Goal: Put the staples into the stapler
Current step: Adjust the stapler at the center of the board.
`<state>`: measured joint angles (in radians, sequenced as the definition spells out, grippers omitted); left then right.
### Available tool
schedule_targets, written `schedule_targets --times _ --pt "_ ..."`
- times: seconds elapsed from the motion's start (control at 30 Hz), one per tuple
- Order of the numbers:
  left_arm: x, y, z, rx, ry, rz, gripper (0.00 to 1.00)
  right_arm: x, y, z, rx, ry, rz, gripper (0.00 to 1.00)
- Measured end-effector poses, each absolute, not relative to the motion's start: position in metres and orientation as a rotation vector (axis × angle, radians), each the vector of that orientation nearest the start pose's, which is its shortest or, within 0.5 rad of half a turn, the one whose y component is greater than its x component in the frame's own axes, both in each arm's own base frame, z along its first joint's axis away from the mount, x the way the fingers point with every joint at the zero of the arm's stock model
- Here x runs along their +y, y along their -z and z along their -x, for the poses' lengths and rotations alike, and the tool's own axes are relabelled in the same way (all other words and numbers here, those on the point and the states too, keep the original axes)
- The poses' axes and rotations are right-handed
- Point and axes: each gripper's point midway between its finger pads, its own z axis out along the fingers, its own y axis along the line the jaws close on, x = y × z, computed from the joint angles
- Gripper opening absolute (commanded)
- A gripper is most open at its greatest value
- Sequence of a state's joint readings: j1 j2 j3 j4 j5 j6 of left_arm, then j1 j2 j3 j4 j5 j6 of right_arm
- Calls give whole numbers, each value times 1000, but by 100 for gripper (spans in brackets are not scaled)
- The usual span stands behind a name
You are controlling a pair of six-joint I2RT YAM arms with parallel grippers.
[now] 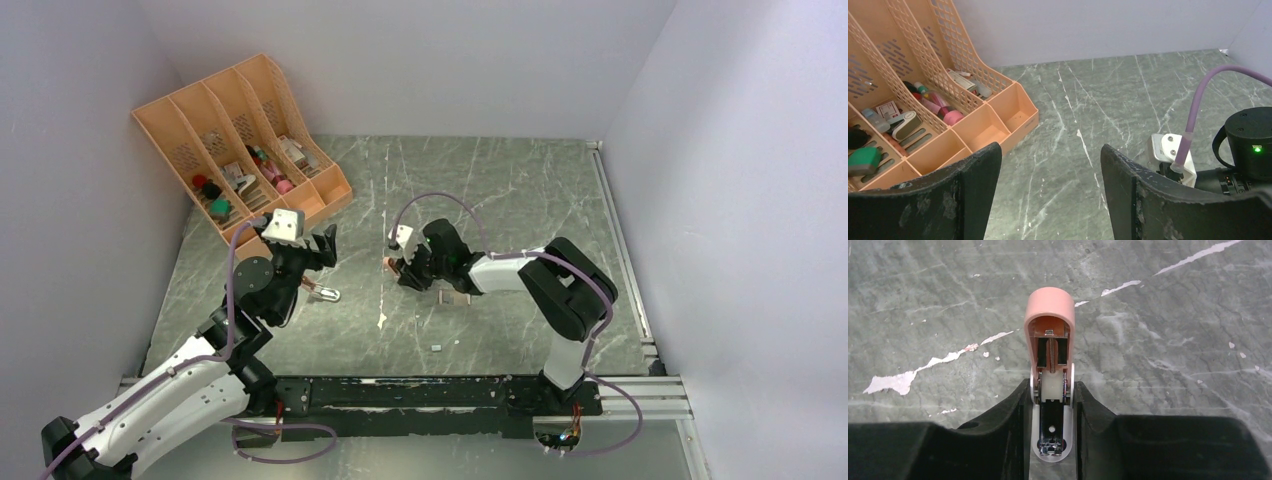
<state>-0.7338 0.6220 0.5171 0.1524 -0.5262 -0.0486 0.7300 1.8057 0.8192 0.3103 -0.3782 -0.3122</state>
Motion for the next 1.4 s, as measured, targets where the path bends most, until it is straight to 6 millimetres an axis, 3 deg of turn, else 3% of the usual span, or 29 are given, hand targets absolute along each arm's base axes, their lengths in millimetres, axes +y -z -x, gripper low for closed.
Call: schedule_targets --times 0.17,0.43,0.57,0.73,0.83,0.9,1.03,1.1,1.17,1.27,1.33,1.4 --pt "-125 -271 -269 1529 221 -100 77 336 -17 -285 1874 -625 1264 22" --pt "-125 -272 -268 1527 219 -98 77 394 -18 -290 1838 -605 1236 26" --pt "-124 -272 -268 1524 218 -98 78 398 -18 -292 1848 -604 1216 51" --pt "-124 -272 -268 1528 215 -102 84 398 -20 -290 1847 -619 1221 59" --pt "-125 -275 -269 1541 211 -106 87 393 -27 -280 1855 -649 1227 60" --pt "-127 -279 -270 1547 216 -107 87 387 -44 -273 1836 -676 1218 61" --pt "-134 -285 -270 1549 251 -118 87 365 -110 -254 1681 -736 1144 59" --pt "-138 -284 -269 1553 269 -136 87 347 -134 -241 1587 -748 1099 56" --pt "-143 -283 -268 1553 292 -157 87 329 -138 -225 1531 -759 1077 53" --pt "-148 -284 -266 1548 319 -182 87 302 -116 -198 1551 -776 1087 49" --pt "-150 -284 -265 1548 331 -192 87 290 -107 -186 1596 -783 1095 48" --pt "-152 -284 -264 1548 340 -199 87 284 -110 -180 1625 -787 1096 47"
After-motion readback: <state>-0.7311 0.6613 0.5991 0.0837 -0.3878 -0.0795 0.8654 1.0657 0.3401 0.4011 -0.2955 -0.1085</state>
